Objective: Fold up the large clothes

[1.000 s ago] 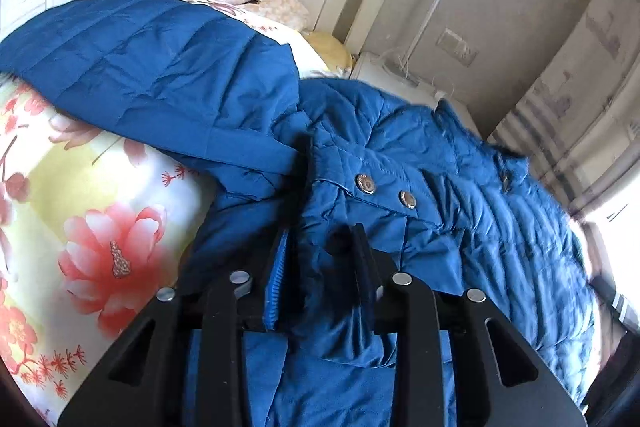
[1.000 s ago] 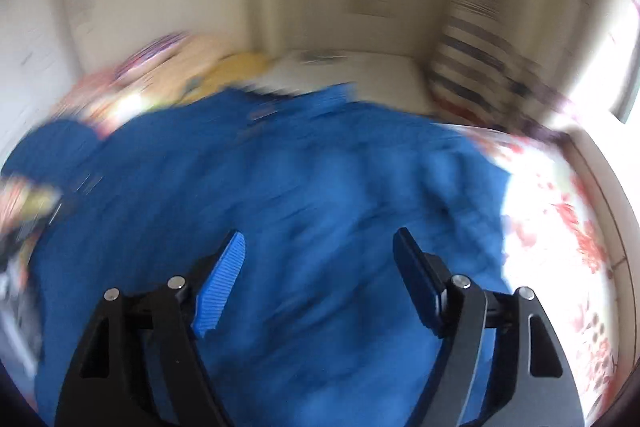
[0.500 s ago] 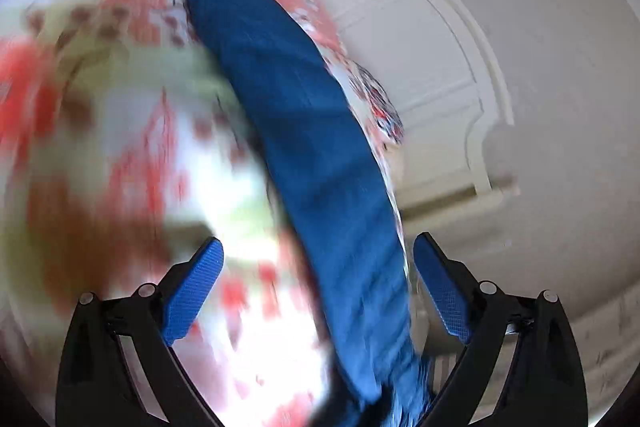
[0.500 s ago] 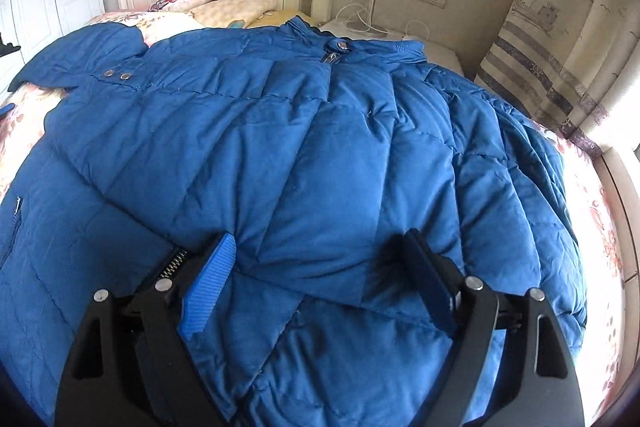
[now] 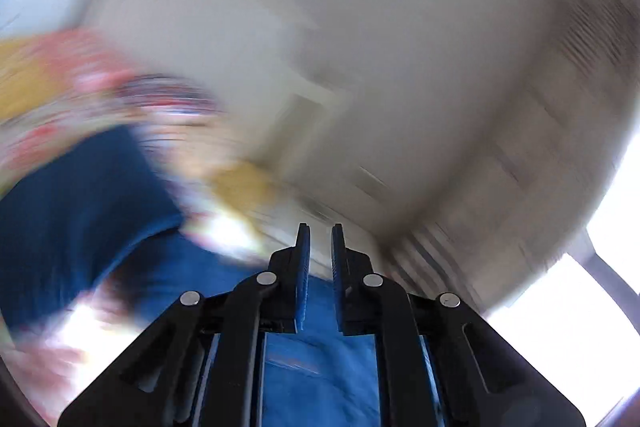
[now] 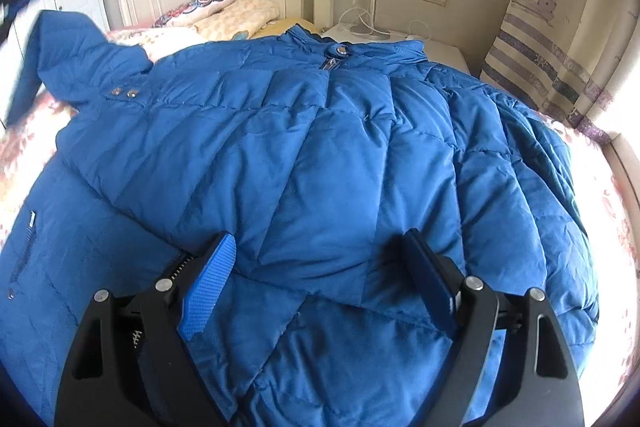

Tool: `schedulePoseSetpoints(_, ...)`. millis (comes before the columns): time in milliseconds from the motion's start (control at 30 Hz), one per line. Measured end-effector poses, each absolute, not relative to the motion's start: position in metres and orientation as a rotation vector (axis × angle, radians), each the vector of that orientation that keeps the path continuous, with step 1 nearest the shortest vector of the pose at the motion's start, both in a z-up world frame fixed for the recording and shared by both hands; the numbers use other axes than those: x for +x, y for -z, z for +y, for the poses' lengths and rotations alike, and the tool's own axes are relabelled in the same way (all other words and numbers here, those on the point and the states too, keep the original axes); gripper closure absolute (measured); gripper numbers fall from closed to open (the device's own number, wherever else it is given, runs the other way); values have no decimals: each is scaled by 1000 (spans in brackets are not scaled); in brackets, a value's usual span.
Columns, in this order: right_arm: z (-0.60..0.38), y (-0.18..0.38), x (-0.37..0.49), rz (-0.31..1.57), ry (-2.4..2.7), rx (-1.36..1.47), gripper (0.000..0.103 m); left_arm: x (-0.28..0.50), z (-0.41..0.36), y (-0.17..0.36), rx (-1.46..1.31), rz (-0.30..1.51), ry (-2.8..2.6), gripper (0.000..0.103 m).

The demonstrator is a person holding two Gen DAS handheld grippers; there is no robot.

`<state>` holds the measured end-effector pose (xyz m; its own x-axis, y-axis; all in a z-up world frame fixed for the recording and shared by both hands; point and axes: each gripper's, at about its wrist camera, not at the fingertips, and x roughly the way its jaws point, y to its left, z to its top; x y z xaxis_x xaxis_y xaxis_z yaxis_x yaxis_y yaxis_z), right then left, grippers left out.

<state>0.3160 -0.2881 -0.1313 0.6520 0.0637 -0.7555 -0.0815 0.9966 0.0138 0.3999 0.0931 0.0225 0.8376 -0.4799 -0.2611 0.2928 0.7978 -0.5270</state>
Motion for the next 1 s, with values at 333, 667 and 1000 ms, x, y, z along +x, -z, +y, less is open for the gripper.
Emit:
schedulePoseSetpoints(333,-293,130,313,842,-100,18,20,398,-19,78,-525,734,532,93)
schedulePoseSetpoints(667,-291,131,314,848,-103,14,19,353,194,188,-1567,477,178,83)
schedulePoseSetpoints(1000,-290,131,314,849,-102,12,19,361,220,210,-1638,368,9,83)
